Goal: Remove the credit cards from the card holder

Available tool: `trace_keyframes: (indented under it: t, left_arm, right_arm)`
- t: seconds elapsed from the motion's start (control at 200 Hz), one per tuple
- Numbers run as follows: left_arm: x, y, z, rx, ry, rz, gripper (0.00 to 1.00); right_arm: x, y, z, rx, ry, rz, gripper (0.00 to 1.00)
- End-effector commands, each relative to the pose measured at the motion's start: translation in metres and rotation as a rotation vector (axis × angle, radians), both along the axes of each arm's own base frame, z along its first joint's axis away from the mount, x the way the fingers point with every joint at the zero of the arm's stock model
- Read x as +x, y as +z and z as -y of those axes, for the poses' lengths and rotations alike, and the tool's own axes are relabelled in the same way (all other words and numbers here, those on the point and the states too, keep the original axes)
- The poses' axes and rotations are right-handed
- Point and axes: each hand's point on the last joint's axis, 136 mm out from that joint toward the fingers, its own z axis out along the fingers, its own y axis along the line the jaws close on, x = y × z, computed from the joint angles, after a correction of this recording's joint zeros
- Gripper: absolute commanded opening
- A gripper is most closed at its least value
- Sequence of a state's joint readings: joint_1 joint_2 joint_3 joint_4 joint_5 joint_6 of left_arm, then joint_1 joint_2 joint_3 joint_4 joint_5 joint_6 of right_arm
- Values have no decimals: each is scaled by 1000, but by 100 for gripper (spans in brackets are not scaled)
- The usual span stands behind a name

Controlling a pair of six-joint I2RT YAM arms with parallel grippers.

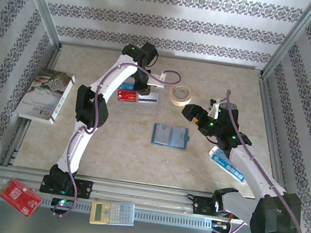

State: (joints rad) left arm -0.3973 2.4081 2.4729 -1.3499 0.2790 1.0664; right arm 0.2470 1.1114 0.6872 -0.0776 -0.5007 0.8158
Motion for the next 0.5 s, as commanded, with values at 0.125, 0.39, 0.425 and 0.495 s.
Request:
trace_keyframes:
  t: [0.125,0.39,0.425,0.495]
  left_arm:
    - [11,15,0,-34,21,49,20]
    - [11,81,12,-214,234,114,29]
    - [12,85,12,-238,299,113,31]
    - [15,92,11,-289,432,115,34]
  right_arm:
    - [-1,3,-3,1,5,14,98]
    - [-10,-21,-7,-199,36,-40,97]
    - [-13,-27,-10,-250,51,-49,97]
    - [-19,-40,-17,-346,86,-70,96]
